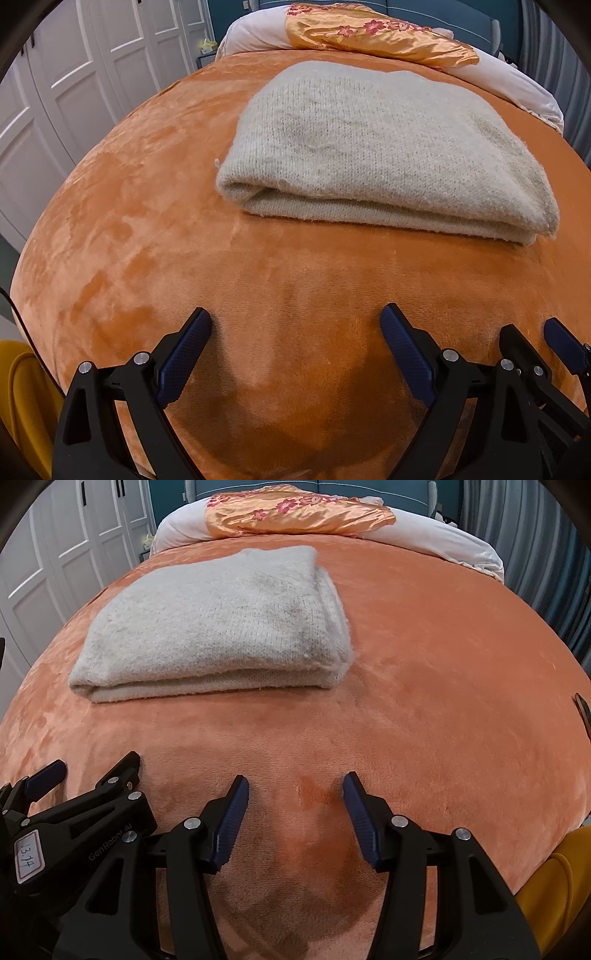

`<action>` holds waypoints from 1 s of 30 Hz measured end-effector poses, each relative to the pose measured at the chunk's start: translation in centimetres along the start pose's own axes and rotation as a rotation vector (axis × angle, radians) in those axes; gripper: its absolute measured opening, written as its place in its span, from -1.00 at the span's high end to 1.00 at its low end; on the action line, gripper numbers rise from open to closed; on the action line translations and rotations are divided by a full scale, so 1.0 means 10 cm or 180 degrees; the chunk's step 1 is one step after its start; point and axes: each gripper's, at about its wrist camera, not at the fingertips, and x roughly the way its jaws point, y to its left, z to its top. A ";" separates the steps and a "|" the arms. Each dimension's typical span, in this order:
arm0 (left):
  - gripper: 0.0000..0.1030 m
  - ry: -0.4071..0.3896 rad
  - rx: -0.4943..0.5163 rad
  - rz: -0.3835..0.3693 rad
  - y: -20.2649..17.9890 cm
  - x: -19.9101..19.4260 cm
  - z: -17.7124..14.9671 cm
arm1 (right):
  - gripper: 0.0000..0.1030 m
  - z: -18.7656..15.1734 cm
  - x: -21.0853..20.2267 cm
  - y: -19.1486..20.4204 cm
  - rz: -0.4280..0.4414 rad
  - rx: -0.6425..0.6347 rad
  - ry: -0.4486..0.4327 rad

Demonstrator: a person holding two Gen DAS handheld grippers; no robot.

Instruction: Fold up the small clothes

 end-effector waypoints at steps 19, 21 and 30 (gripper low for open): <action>-0.79 0.0006 -0.0048 -0.0074 0.08 0.05 0.01 | -0.03 -0.01 0.01 0.04 -0.0054 0.0016 0.0007; -0.79 0.0016 -0.0032 -0.0050 0.06 0.05 0.02 | -0.03 0.00 0.01 0.06 -0.0058 0.0024 0.0010; -0.79 0.0041 -0.0007 -0.0029 0.06 0.07 0.05 | -0.03 -0.01 0.00 0.08 -0.0082 0.0030 0.0009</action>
